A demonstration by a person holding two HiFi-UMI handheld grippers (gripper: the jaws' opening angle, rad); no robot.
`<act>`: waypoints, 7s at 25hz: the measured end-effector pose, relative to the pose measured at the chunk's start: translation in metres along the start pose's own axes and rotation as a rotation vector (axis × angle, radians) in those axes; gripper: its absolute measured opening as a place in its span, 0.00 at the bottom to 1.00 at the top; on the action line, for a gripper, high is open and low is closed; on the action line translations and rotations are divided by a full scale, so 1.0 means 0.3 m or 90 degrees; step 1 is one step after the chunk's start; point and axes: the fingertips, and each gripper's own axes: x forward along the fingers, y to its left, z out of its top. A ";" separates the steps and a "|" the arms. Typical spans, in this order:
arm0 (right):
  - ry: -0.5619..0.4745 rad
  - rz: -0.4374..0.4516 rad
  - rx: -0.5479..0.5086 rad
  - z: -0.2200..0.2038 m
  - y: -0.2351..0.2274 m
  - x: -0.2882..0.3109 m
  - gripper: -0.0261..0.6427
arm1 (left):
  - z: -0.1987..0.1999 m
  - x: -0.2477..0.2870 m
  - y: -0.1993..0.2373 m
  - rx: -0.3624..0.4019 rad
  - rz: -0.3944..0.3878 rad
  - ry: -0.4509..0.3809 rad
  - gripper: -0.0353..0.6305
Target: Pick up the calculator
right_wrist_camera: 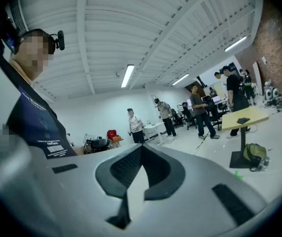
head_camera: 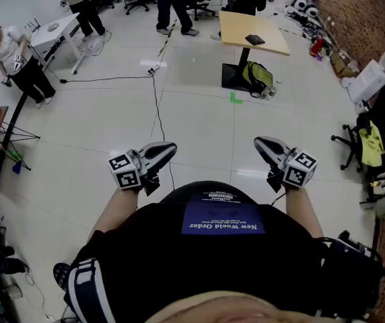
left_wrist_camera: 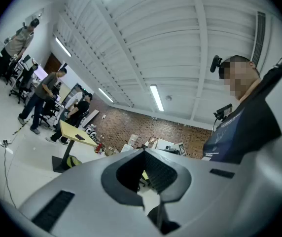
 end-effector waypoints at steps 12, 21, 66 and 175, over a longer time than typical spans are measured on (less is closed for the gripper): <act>0.039 0.034 0.004 0.068 -0.389 0.251 0.02 | 0.090 0.171 0.402 -0.042 0.034 -0.034 0.06; 0.057 0.150 -0.026 0.326 -0.892 0.485 0.02 | 0.350 0.537 0.702 -0.006 0.113 -0.090 0.06; 0.057 0.209 -0.010 0.811 -1.859 2.074 0.02 | 1.107 0.543 2.404 -0.043 0.156 -0.092 0.06; -0.339 -0.609 0.219 0.623 -3.073 1.233 0.02 | 0.140 2.758 3.239 0.788 -0.940 0.798 0.63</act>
